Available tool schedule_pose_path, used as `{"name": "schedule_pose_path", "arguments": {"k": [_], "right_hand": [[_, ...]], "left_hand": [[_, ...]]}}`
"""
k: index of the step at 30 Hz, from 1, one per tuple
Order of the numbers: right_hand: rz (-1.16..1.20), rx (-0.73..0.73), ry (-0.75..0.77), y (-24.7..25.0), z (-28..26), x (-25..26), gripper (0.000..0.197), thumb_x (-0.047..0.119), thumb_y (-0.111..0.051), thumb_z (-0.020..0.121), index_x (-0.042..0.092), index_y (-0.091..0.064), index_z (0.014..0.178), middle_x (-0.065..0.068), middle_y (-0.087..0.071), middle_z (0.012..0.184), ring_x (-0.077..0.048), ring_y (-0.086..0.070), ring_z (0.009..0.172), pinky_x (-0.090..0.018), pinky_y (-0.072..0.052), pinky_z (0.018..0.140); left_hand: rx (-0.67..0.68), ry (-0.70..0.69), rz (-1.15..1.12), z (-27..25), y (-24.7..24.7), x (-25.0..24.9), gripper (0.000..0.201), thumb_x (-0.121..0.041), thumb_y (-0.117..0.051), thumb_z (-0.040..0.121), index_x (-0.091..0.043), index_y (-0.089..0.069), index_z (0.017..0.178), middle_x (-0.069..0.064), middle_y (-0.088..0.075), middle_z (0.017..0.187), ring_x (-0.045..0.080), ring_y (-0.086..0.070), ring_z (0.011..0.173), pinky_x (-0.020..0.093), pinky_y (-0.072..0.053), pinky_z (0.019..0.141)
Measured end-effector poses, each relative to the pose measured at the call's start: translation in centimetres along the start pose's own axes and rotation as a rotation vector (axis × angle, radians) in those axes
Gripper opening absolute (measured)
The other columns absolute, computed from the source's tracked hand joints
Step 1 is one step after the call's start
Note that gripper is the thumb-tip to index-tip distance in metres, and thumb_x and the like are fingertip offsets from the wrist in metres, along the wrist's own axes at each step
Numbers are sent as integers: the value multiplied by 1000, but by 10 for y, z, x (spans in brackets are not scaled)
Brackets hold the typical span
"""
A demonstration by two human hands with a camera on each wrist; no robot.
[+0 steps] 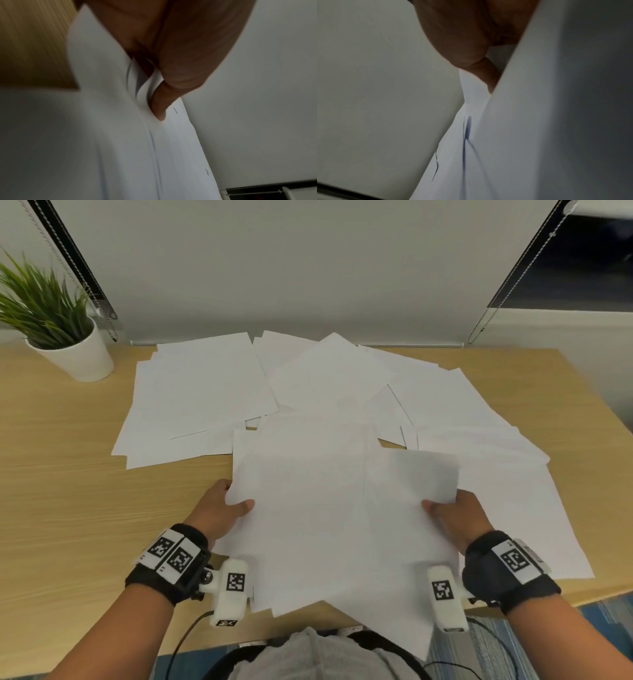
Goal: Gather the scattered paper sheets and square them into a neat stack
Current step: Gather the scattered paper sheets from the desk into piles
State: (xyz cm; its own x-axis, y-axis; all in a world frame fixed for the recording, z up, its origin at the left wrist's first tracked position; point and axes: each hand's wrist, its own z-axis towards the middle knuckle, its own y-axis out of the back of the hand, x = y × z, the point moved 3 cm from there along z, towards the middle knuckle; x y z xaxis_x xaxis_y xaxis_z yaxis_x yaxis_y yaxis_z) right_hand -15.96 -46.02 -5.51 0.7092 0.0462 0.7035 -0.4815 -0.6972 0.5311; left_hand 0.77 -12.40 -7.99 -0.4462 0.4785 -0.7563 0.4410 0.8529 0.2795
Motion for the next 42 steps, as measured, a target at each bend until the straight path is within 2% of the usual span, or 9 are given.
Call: {"name": "schedule_pose_path", "arguments": {"k": [4, 8, 13, 21, 27, 31, 34, 39, 42], "right_hand": [[184, -49, -55, -33, -11, -18, 28, 4, -65, 82, -3, -63, 109, -23, -67, 109, -39, -64, 100, -52, -51, 92], [187, 201, -69, -74, -33, -29, 18, 12, -63, 83, 0, -67, 97, -25, -70, 97, -40, -66, 91, -55, -52, 86], [129, 145, -22, -34, -19, -16, 26, -2, -64, 81, 4, -59, 107, -23, -65, 106, -37, -62, 98, -49, -54, 85], [-504, 120, 260, -48, 7, 34, 38, 24, -48, 94, 7, -51, 128, -10, -57, 126, -29, -54, 116, -34, -42, 97], [-478, 298, 91, -96, -14, 17, 62, 36, -55, 88, 0, -37, 135, -15, -47, 133, -31, -50, 119, -34, -44, 92], [-380, 225, 56, -83, 1, 19, 54, 53, -60, 72, 13, -56, 108, -13, -49, 115, -30, -51, 106, -32, -38, 83], [-322, 196, 29, -75, 13, 27, 56, 41, -61, 81, 1, -56, 119, -16, -58, 116, -32, -54, 110, -34, -44, 92], [-210, 313, -50, -90, 4, 41, 44, 23, -62, 88, -5, -54, 121, -10, -58, 105, -23, -52, 91, -21, -38, 57], [-224, 314, -49, -94, 5, 38, 47, 27, -62, 88, -5, -53, 121, -9, -58, 113, -26, -55, 100, -30, -47, 79]], "left_hand": [[35, 43, -108, -8, -5, 10, 51, -20, -69, 87, -8, -48, 132, 7, -61, 126, 26, -59, 112, 42, -48, 97], [69, 44, -178, -11, -21, 12, 58, -17, -75, 82, -12, -47, 132, 7, -62, 127, 26, -59, 115, 49, -47, 101], [18, 50, -61, -10, -11, 18, 61, -3, -75, 79, -9, -44, 132, 11, -58, 130, 28, -57, 115, 48, -47, 101], [-27, 170, 104, -37, 7, 19, 81, -42, -76, 76, -10, -38, 140, 13, -47, 136, 30, -49, 122, 46, -46, 100], [174, 382, -457, -52, -21, 10, 21, -27, -68, 86, -9, -64, 96, 2, -56, 64, 18, -48, 63, 30, -42, 66], [87, 285, -391, -44, -20, 2, 47, -32, -63, 89, -8, -57, 130, 7, -61, 127, 28, -53, 118, 35, -43, 89], [24, 263, -322, -35, -11, 1, 64, -36, -61, 91, -5, -41, 143, 15, -39, 151, 34, -32, 140, 45, -26, 113], [49, 325, -383, -22, -29, -17, 30, -36, -64, 88, -8, -62, 99, 5, -63, 72, 23, -54, 70, 32, -42, 64], [-38, 301, -259, -6, -34, -20, 59, -51, -68, 76, -6, -61, 114, 7, -69, 88, 26, -61, 82, 34, -52, 75]]}}
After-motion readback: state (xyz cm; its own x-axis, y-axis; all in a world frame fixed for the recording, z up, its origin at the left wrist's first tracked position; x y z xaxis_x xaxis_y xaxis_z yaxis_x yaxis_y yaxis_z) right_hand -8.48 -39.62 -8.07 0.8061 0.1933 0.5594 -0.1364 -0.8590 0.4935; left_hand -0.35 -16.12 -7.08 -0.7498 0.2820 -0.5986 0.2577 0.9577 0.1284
